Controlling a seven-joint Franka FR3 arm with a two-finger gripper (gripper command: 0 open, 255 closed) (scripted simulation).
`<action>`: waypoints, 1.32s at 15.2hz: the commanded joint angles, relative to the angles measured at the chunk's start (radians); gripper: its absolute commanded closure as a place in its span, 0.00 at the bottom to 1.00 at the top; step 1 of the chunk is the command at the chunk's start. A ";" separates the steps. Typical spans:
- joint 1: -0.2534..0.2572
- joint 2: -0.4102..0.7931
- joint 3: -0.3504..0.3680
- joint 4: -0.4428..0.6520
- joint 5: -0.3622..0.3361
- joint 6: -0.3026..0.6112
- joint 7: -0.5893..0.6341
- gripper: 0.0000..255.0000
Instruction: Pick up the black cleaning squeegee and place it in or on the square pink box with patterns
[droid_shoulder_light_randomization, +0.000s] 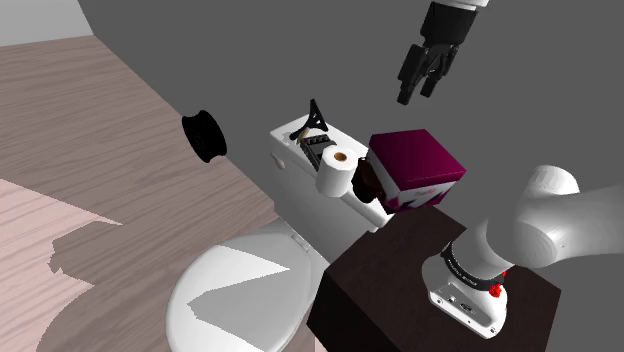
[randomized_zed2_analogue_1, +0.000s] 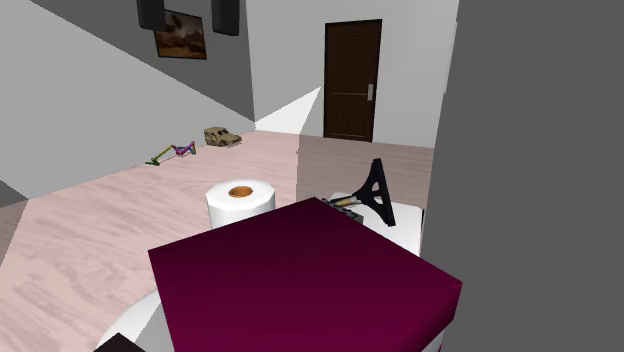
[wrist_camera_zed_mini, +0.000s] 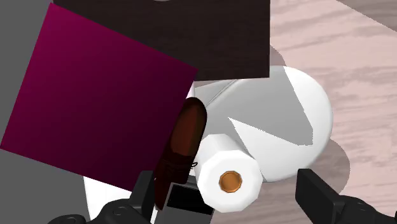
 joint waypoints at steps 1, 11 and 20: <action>0.000 0.000 0.000 0.000 0.000 0.000 0.000 0.00; 0.075 0.285 -0.177 0.024 -0.135 0.227 -0.495 0.00; 0.140 0.626 -0.270 0.176 -0.151 0.404 -0.911 0.00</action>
